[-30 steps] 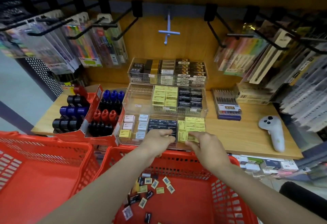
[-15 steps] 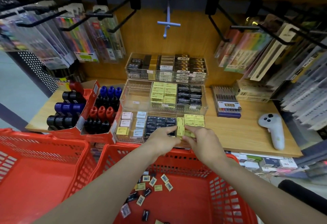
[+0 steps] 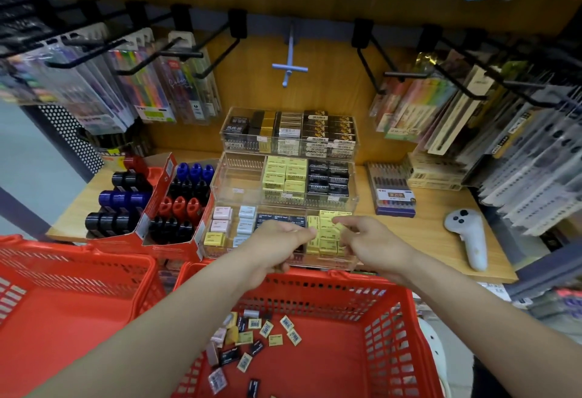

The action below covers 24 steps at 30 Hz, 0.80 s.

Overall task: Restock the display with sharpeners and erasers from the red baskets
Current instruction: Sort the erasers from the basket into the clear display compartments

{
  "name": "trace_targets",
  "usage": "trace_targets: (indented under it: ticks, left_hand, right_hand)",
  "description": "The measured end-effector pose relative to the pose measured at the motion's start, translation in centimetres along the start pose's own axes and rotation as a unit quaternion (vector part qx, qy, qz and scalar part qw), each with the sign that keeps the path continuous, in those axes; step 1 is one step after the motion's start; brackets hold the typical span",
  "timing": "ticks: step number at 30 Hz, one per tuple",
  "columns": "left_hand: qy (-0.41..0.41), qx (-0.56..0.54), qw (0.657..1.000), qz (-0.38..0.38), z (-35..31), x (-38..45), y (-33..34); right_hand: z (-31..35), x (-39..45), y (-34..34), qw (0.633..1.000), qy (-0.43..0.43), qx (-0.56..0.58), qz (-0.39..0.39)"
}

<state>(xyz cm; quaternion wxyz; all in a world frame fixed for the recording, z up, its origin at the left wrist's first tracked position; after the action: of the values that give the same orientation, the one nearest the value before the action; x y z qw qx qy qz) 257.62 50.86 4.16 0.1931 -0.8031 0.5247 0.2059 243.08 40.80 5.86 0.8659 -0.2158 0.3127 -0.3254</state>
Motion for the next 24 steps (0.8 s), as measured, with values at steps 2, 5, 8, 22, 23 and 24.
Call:
trace_targets:
  ticks: [2, 5, 8, 22, 23, 24]
  left_hand:
    - [-0.013, -0.021, 0.999, 0.02, -0.3, -0.4, 0.4]
    - [-0.026, -0.051, 0.998, 0.04, -0.6, -0.8, 1.1]
    - [-0.015, -0.075, 0.996, 0.037, -0.8, -0.8, 1.3]
    - [-0.1, -0.24, 0.965, -0.029, -1.1, 0.2, -0.1]
    - [-0.108, -0.259, 0.96, -0.021, -1.1, 0.2, 0.0]
    - [-0.113, -0.276, 0.954, -0.014, -1.1, 0.1, 0.0]
  right_hand:
    - [1.3, -0.8, -0.2, 0.998, -0.057, -0.017, -0.014]
    - [2.1, -1.5, -0.2, 0.991, -0.107, 0.064, -0.052]
    - [2.0, -1.6, -0.4, 0.986, -0.119, 0.097, -0.064]
    - [-1.9, 3.3, -0.5, 0.946, -0.144, -0.15, -0.248]
    - [-1.9, 3.6, 0.0, 0.945, -0.151, -0.149, -0.251]
    - [-1.9, 3.9, 0.3, 0.942, -0.156, -0.149, -0.257]
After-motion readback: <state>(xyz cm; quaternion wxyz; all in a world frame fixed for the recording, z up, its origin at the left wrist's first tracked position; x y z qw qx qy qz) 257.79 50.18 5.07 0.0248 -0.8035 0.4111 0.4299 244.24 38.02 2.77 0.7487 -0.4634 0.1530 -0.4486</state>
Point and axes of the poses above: each hand's wrist, its own x-axis towards the middle knuckle, its own y-axis out of the palm, z = x × y, the point moved 4 cm from there along x, towards the middle knuckle, and after that the axes turned 5 degrees about -x, right-handed, at the moved point
